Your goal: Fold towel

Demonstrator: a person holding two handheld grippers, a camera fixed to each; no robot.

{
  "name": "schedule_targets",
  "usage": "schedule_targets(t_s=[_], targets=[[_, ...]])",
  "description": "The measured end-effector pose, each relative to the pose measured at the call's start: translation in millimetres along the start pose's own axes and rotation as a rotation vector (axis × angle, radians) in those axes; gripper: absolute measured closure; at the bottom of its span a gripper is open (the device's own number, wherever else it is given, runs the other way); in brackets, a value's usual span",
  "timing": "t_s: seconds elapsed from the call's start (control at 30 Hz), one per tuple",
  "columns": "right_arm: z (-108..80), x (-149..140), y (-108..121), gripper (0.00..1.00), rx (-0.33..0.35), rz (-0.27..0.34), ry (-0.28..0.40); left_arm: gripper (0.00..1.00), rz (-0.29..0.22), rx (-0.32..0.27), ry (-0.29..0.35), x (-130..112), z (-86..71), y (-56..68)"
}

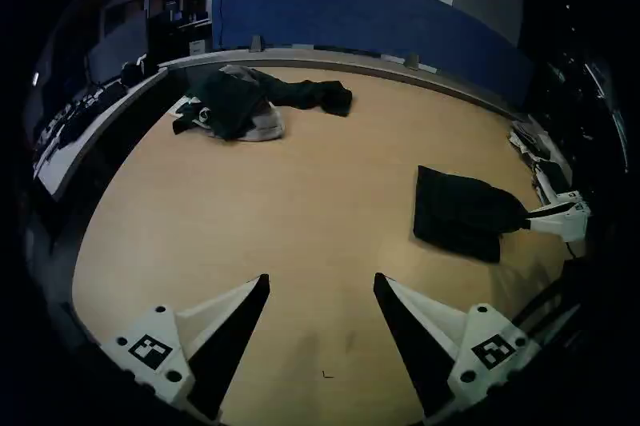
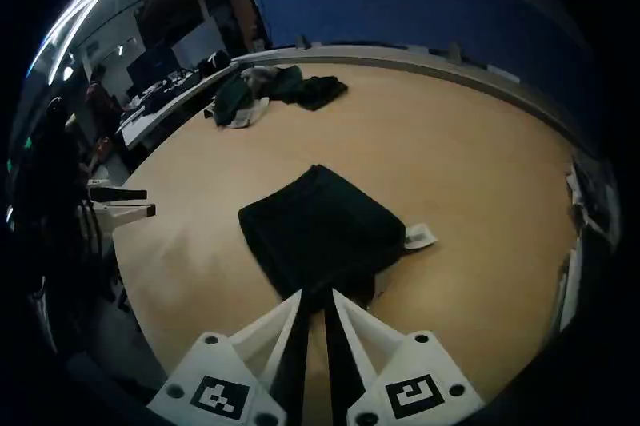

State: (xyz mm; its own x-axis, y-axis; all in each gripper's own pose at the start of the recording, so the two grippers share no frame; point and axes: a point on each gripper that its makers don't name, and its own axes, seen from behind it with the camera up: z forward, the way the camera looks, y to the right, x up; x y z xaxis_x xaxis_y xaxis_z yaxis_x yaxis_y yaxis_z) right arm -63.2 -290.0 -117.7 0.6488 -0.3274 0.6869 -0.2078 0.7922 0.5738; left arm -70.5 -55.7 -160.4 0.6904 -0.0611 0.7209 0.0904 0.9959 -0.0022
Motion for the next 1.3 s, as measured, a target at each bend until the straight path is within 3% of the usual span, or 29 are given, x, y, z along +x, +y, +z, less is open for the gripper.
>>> schedule_targets(t_s=[0.9,1.3], targets=[[-0.5,23.7,1.6,0.91,-0.005,-0.057,0.033,0.03,-0.005,-0.004,0.011,7.1,0.6,-2.4],[12.6,70.0,-0.7,0.91,0.007,-0.143,0.068,0.03,-0.015,-0.009,0.018,11.7,-2.1,-0.3]])
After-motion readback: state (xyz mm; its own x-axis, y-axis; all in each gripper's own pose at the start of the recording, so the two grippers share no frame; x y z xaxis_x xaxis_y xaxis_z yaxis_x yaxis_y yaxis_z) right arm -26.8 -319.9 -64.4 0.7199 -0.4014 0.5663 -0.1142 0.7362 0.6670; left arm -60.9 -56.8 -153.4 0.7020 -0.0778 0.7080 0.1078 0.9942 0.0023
